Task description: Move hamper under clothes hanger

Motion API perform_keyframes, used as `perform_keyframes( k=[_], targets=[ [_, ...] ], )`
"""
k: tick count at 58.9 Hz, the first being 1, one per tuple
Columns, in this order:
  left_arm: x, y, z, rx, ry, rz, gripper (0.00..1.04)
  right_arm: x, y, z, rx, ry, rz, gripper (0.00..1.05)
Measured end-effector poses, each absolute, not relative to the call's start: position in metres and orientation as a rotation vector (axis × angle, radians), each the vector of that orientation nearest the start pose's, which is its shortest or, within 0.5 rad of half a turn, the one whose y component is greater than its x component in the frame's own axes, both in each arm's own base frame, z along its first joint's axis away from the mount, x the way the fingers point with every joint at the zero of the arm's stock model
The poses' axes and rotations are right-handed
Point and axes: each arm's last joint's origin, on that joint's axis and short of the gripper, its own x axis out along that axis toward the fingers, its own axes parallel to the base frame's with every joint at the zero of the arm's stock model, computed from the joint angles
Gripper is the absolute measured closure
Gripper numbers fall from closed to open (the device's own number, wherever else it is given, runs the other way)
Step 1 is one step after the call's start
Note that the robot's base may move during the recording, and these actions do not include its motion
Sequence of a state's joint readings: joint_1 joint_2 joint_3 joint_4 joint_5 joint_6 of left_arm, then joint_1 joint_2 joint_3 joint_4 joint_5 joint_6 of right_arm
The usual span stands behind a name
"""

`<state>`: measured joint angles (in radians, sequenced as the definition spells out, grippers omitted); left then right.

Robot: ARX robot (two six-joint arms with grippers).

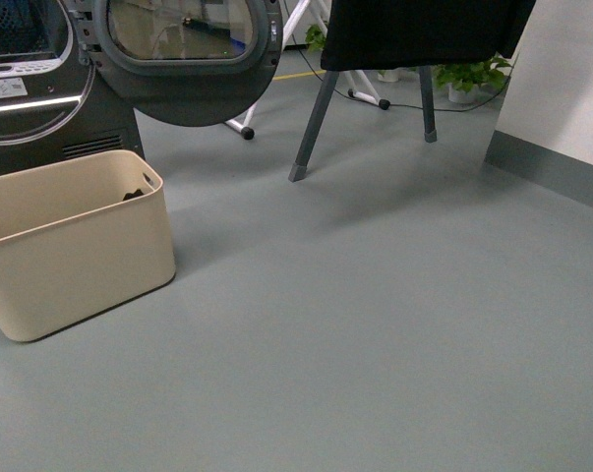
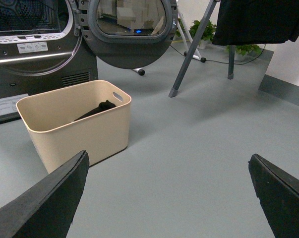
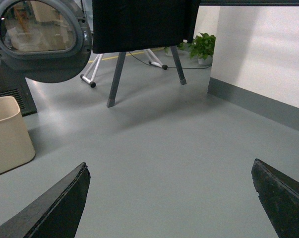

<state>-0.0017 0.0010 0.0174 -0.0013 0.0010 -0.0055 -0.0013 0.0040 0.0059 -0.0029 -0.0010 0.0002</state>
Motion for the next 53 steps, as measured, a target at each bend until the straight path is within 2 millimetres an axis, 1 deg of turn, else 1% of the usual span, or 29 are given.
perform_keyframes(
  k=[53],
  targets=[
    [0.0968, -0.0002, 0.1691, -0.006, -0.014, -0.005, 0.07, 0.0977, -0.0001, 0.1647, 0.001, 0.003, -0.001, 0.07]
  ],
)
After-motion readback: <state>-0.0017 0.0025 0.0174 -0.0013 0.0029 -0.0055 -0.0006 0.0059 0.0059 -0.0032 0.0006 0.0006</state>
